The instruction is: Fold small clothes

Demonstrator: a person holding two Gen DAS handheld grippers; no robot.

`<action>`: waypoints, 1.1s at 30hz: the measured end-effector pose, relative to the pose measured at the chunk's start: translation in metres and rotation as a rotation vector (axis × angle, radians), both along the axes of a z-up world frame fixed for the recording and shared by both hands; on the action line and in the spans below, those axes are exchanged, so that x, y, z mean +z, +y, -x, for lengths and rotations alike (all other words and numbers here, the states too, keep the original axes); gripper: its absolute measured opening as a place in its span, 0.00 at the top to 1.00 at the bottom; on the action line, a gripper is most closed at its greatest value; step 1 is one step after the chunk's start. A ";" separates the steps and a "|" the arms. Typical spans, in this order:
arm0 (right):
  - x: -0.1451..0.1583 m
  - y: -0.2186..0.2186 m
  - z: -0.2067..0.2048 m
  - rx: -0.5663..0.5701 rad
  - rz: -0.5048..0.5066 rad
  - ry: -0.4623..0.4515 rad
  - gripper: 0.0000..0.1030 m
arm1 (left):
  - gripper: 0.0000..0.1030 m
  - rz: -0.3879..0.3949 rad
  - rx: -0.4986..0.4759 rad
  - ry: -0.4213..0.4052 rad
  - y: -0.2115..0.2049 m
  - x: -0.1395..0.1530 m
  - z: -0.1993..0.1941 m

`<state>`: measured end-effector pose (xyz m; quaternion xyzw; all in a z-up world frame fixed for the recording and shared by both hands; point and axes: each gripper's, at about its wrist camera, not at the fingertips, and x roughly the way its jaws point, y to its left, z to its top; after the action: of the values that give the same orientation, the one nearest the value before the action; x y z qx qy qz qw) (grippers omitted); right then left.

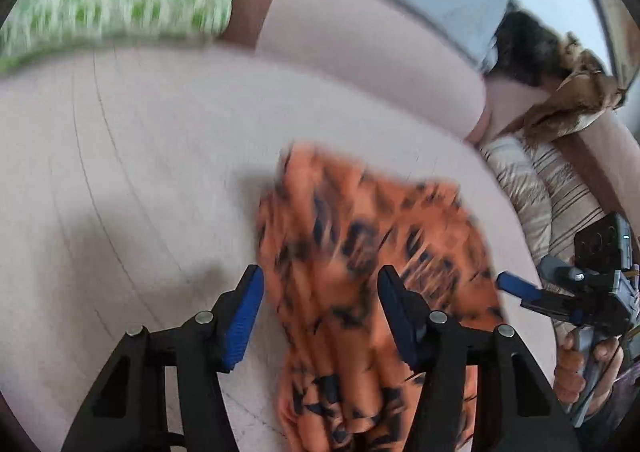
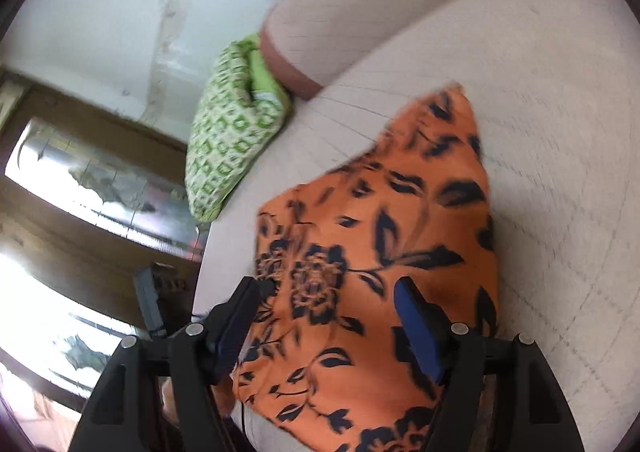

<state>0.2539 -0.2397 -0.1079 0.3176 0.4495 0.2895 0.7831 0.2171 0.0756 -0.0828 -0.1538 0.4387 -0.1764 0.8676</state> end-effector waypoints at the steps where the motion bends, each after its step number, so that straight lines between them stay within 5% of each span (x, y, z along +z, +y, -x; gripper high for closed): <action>1: 0.005 -0.002 -0.003 0.002 -0.014 -0.014 0.29 | 0.41 0.033 -0.012 -0.040 0.000 0.013 -0.003; 5: -0.011 -0.008 -0.024 -0.040 -0.051 0.038 0.27 | 0.39 0.115 -0.079 -0.081 -0.022 0.028 -0.029; 7: -0.030 -0.016 -0.023 -0.059 -0.071 0.095 0.27 | 0.39 -0.065 -0.016 -0.020 -0.035 0.003 -0.054; 9: -0.034 -0.016 -0.025 -0.080 -0.113 0.092 0.27 | 0.38 -0.212 0.050 0.134 -0.039 -0.035 -0.078; 11: -0.023 -0.018 -0.019 -0.074 -0.117 0.070 0.27 | 0.37 -0.106 0.077 0.152 -0.027 -0.044 -0.082; 14: -0.006 -0.017 -0.015 -0.037 -0.104 0.000 0.27 | 0.36 -0.082 0.088 0.054 -0.021 -0.022 -0.068; 16: -0.014 -0.019 -0.018 -0.051 -0.068 0.016 0.24 | 0.29 -0.123 0.108 0.012 -0.021 -0.017 -0.065; 18: -0.035 -0.025 -0.020 -0.084 -0.090 0.089 0.22 | 0.28 -0.195 0.088 0.114 -0.026 -0.039 -0.079; 20: -0.026 -0.028 -0.011 -0.102 -0.109 0.069 0.23 | 0.26 -0.188 0.090 0.129 -0.023 -0.044 -0.083; 25: 0.016 -0.014 0.031 -0.046 -0.075 -0.027 0.23 | 0.28 -0.130 0.120 -0.017 -0.013 0.006 -0.040; 29: 0.004 -0.004 0.056 -0.038 -0.052 0.010 0.22 | 0.28 -0.102 0.059 -0.003 -0.021 0.009 0.009; 33: -0.024 -0.003 0.057 -0.077 -0.060 0.100 0.23 | 0.27 -0.298 0.012 0.066 -0.037 -0.028 0.034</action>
<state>0.1967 -0.2424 -0.1323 0.3720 0.4668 0.2561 0.7604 0.1830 0.0384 -0.1111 -0.0314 0.4872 -0.0990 0.8671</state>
